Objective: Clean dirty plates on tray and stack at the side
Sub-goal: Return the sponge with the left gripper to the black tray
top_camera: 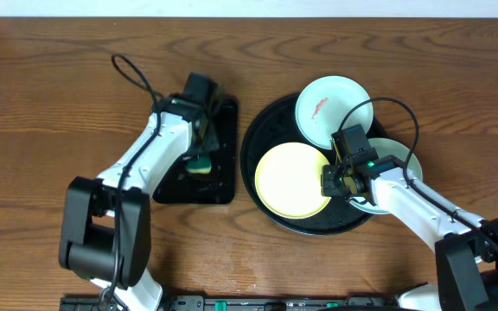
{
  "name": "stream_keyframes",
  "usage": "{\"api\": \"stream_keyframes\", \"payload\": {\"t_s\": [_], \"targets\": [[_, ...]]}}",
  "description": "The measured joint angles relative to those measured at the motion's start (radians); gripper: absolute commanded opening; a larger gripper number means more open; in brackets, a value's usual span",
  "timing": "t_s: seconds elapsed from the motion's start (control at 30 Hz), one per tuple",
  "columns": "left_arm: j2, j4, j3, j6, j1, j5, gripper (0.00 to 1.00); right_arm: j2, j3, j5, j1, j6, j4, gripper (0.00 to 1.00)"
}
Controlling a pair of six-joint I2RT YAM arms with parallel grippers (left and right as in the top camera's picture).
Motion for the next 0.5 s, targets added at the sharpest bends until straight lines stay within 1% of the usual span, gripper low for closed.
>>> {"api": "stream_keyframes", "payload": {"t_s": [0.03, 0.07, 0.13, 0.17, 0.23, 0.27, 0.3, 0.37, 0.4, 0.5], "targets": [[0.005, 0.006, -0.015, 0.009, 0.007, 0.013, 0.29, 0.0, 0.0, 0.0, 0.0, -0.003, 0.0, 0.01], [0.007, 0.011, -0.025, 0.011, 0.012, 0.021, 0.39, 0.0, 0.0, 0.0, 0.0, -0.006, 0.0, 0.01], [0.008, 0.018, -0.028, 0.019, 0.019, 0.039, 0.53, 0.0, 0.0, 0.001, 0.0, -0.01, 0.001, 0.01], [0.007, 0.024, -0.028, 0.025, 0.019, 0.042, 0.57, 0.0, 0.0, 0.001, 0.0, -0.011, 0.001, 0.01], [0.006, 0.025, -0.028, 0.031, 0.021, 0.063, 0.6, 0.0, 0.0, 0.002, 0.0, -0.013, 0.002, 0.01], [0.006, 0.024, -0.028, 0.038, 0.022, 0.083, 0.63, 0.0, 0.0, 0.002, 0.0, -0.013, 0.003, 0.01], [0.004, 0.02, -0.027, 0.047, 0.023, 0.103, 0.69, 0.0, 0.0, 0.003, 0.0, -0.016, 0.006, 0.01], [-0.01, 0.004, -0.026, 0.06, 0.025, 0.15, 0.71, 0.0, 0.0, 0.004, 0.0, -0.021, 0.01, 0.01], [-0.02, -0.003, -0.024, 0.063, 0.028, 0.171, 0.74, -0.003, 0.0, 0.004, 0.0, -0.024, 0.009, 0.01], [-0.082, -0.017, -0.02, 0.07, 0.041, 0.219, 0.78, -0.028, 0.005, 0.005, 0.0, -0.04, -0.005, 0.01]]}}
